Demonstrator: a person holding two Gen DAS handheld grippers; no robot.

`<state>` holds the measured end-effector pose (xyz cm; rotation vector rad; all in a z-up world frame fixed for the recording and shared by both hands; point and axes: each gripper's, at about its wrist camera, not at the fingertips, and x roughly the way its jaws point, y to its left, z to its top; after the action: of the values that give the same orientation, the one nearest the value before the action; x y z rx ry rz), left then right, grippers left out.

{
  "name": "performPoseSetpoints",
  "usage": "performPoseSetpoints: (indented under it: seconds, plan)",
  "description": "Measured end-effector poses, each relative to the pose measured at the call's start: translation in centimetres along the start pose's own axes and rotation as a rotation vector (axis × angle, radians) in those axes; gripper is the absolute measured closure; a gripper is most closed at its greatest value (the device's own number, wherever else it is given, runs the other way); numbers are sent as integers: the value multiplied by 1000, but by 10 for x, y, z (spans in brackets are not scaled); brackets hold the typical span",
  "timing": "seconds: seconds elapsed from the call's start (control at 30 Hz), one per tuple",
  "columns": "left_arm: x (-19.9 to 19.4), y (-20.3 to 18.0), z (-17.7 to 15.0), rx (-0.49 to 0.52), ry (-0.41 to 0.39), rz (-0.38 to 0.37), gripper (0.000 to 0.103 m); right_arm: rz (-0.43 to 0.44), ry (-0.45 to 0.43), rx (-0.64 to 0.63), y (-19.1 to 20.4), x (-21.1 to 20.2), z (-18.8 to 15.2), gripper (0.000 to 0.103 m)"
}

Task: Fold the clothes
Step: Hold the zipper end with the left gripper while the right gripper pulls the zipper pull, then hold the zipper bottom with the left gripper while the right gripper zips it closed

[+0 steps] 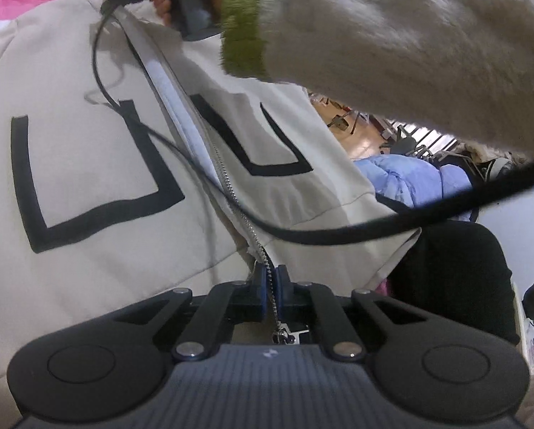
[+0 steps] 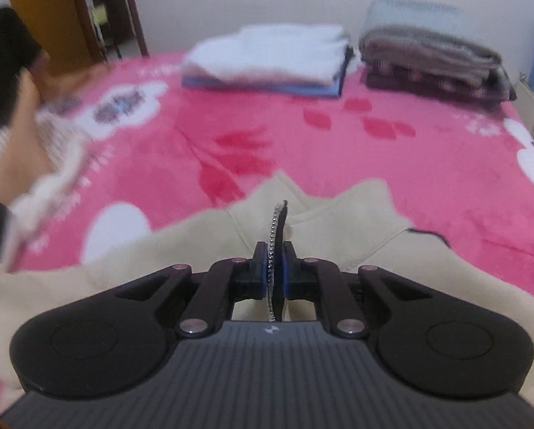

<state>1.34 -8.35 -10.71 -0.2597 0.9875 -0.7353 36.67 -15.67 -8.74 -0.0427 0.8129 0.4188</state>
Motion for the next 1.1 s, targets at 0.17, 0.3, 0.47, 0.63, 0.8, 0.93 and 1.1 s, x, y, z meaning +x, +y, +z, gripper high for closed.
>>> performPoseSetpoints:
  seconds: [0.17, 0.3, 0.47, 0.63, 0.8, 0.93, 1.1]
  plan:
    - [5, 0, 1, 10, 19, 1, 97, 35, 53, 30, -1, 24, -5, 59]
    - [4, 0, 0, 23, 23, -5, 94, 43, 64, 44, 3, -5, 6, 48]
    - [-3, -4, -4, 61, 32, 1, 83, 111, -73, 125, -24, -122, -3, 46]
    - [-11, -10, -12, 88, 52, 6, 77, 99, -220, 256, -63, -270, -47, 46]
    - [-1, -11, -14, 62, 70, 16, 74, 120, -307, 463, -77, -378, -134, 46]
    - [7, -5, -11, -3, 73, 19, 77, 102, -289, 614, -67, -407, -217, 46]
    - [16, -11, -11, 1, 79, 65, 95, 83, -332, 837, -54, -407, -307, 46]
